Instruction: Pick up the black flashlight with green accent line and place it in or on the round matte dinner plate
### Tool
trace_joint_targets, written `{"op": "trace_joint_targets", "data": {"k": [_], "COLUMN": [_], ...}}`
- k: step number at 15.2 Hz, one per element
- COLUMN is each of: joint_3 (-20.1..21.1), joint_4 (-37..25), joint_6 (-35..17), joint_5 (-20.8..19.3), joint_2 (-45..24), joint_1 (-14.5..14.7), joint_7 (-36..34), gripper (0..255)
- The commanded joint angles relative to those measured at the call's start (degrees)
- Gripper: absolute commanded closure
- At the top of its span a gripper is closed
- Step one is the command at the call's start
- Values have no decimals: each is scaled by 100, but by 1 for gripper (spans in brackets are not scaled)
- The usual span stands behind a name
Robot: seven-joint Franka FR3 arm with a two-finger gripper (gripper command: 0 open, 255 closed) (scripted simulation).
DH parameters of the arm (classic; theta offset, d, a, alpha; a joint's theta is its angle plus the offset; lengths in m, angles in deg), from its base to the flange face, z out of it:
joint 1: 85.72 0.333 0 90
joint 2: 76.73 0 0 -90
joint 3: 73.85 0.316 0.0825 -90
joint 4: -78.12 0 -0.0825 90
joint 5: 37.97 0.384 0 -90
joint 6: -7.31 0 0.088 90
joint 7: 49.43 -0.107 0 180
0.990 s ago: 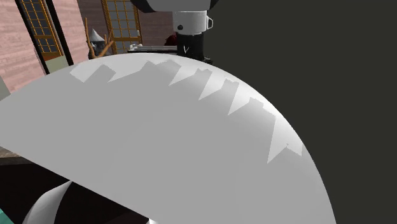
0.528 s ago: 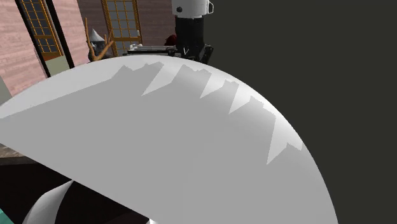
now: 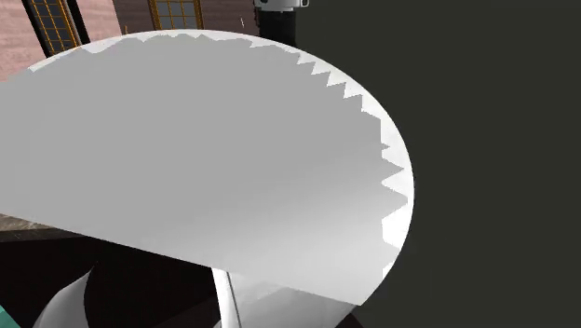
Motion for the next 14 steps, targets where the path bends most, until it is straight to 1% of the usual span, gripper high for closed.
{"op": "trace_joint_targets", "data": {"k": [1,6,10,14], "joint_3": [-118,-381,-526,-502], "joint_4": [-554,-1982,-3329,-2968], "joint_6": [36,295,689,367], "joint_5": [181,732,1282,1259], "joint_2": [-532,-1797,-2887,-2841], "joint_1": [96,184,58,64], "joint_7": [134,519,842,834], "gripper": [255,255,255,255]}}
